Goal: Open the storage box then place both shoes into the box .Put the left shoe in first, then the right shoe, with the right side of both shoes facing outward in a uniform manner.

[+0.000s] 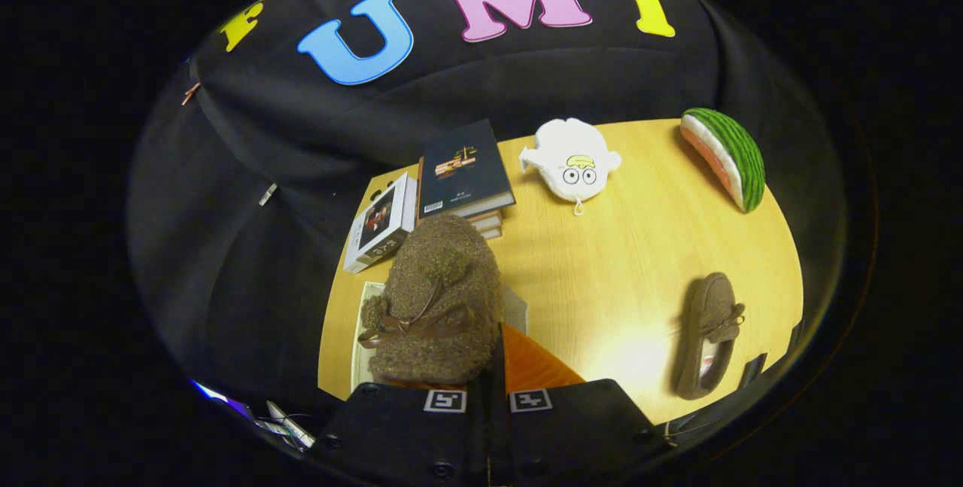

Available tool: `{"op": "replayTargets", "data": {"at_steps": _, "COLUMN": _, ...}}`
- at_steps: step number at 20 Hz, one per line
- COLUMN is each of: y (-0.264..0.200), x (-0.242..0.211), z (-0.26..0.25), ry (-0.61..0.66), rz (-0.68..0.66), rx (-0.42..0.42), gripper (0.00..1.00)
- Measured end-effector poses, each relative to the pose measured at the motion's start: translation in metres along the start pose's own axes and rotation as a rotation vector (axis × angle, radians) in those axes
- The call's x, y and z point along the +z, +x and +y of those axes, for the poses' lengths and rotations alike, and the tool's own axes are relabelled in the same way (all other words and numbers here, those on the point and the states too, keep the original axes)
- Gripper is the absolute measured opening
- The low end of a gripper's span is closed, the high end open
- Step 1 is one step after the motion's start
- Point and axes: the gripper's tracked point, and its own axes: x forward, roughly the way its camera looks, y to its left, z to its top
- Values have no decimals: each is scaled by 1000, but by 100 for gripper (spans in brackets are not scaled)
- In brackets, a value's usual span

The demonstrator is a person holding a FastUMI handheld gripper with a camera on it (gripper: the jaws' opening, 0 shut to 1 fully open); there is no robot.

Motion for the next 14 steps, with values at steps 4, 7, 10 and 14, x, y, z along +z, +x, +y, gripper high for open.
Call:
{"op": "replayTargets", "data": {"at_steps": 4, "y": 31, "x": -34, "z": 27, "ry": -33, "rz": 77, "rx": -18, "gripper": 6}}
{"op": "replayTargets", "data": {"at_steps": 7, "y": 51, "x": -45, "z": 36, "ry": -68, "rz": 116, "rx": -59, "gripper": 7}}
{"op": "replayTargets", "data": {"at_steps": 10, "y": 67, "x": -44, "z": 47, "ry": -101, "rz": 88, "rx": -98, "gripper": 7}}
{"op": "replayTargets", "data": {"at_steps": 14, "y": 64, "x": -56, "z": 68, "ry": -100, "rz": 111, "rx": -65, "gripper": 7}}
